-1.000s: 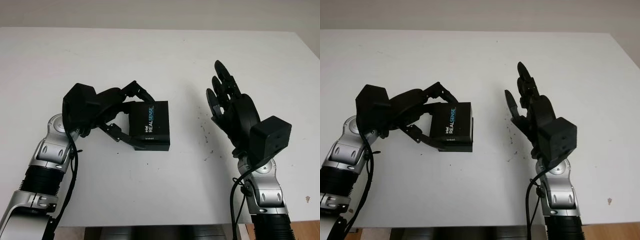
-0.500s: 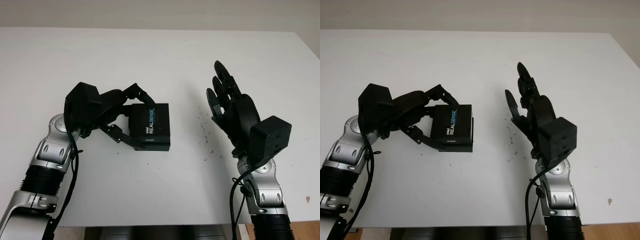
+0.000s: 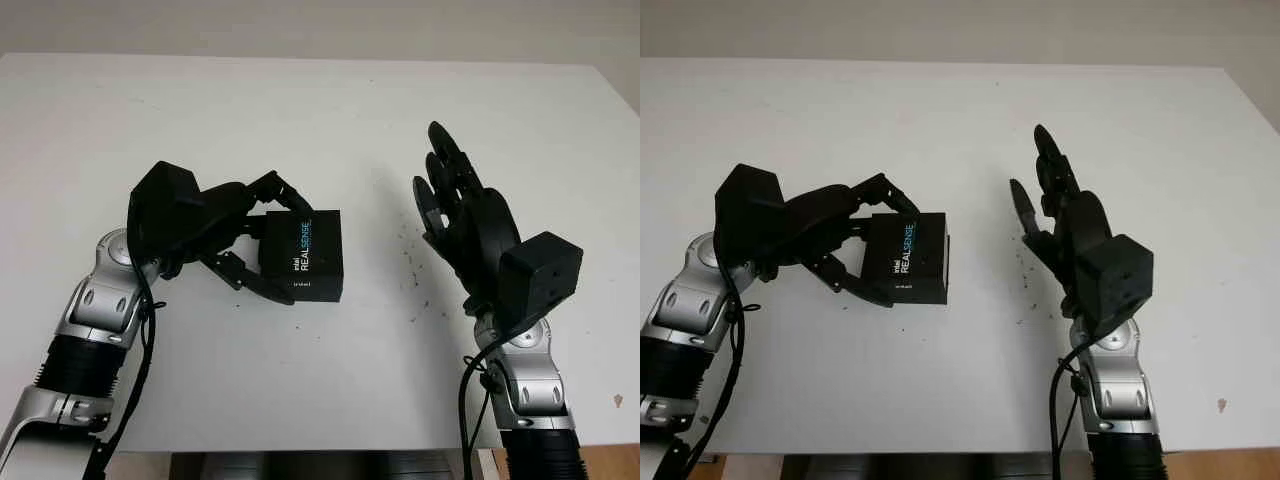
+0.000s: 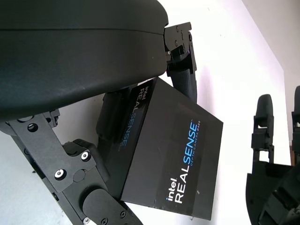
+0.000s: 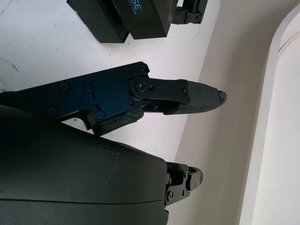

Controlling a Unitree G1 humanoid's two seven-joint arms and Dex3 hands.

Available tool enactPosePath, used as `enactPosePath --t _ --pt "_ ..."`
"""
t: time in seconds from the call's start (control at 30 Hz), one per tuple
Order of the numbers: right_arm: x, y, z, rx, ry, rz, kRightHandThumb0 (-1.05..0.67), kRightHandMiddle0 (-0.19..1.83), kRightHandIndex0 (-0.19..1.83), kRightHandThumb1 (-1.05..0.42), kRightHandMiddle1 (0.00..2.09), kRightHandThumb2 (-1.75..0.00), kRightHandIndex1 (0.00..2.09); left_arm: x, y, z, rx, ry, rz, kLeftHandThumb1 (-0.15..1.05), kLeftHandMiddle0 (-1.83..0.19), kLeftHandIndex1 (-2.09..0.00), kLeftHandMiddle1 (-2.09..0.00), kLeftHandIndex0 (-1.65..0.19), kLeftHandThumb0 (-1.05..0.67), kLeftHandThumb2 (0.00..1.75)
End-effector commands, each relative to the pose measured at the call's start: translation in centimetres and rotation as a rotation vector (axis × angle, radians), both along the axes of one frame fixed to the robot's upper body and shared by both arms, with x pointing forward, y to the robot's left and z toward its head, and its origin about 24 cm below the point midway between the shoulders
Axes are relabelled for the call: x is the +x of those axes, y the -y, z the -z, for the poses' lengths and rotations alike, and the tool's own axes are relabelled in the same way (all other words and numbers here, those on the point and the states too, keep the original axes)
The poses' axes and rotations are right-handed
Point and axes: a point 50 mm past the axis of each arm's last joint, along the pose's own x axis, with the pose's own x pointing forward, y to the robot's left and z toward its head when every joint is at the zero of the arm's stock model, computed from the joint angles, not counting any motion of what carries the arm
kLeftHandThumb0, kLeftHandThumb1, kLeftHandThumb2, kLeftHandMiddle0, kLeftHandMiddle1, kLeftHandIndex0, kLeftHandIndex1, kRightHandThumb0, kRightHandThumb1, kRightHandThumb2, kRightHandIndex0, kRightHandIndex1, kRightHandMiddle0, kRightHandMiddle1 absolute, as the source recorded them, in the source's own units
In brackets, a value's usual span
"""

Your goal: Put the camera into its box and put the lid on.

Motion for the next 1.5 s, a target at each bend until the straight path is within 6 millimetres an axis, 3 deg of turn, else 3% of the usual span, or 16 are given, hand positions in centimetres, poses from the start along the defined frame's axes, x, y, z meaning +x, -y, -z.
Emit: enactPosePath --t 0.0,0.17,0.6,0.9,1.47 --pt "-0.21 -0.06 -0.01 0.003 0.015 -0.004 -0.66 0.07 0.04 -1.05 0.14 -0.44 0.06 -0.38 0.68 -0.27 -0.011 0.009 0.039 1.05 -0.38 -2.09 -2.09 -0.14 -0.37 0.37" --pt "-0.21 -0.11 0.14 0.018 0.009 -0.006 -0.67 0.07 0.04 -1.05 0.14 -0.43 0.06 -0.42 0.89 -0.12 -0.009 0.053 0.034 1.05 -0.41 -2.09 -2.09 -0.16 -0.39 0.38" --pt "-0.36 -0.08 0.22 0.018 0.014 -0.021 -0.65 0.06 0.04 -1.05 0.14 -0.43 0.06 -0.46 0.98 0.18 0.088 0.218 -0.041 1.05 -0.07 -2.09 -2.09 0.11 -0.31 0.41" --pt "-0.37 -0.12 0.25 0.023 0.009 -0.019 -0.67 0.06 0.04 -1.05 0.15 -0.43 0.05 -0.54 1.00 0.30 0.170 0.274 -0.091 1.05 -0.09 -2.09 -2.09 0.17 -0.28 0.43" --pt "-0.38 -0.10 0.40 -0.003 0.006 -0.028 -0.67 0.05 0.04 -1.05 0.14 -0.43 0.06 -0.11 0.82 0.57 0.166 0.271 -0.092 1.05 -0.13 -2.09 -2.09 0.13 -0.28 0.41"
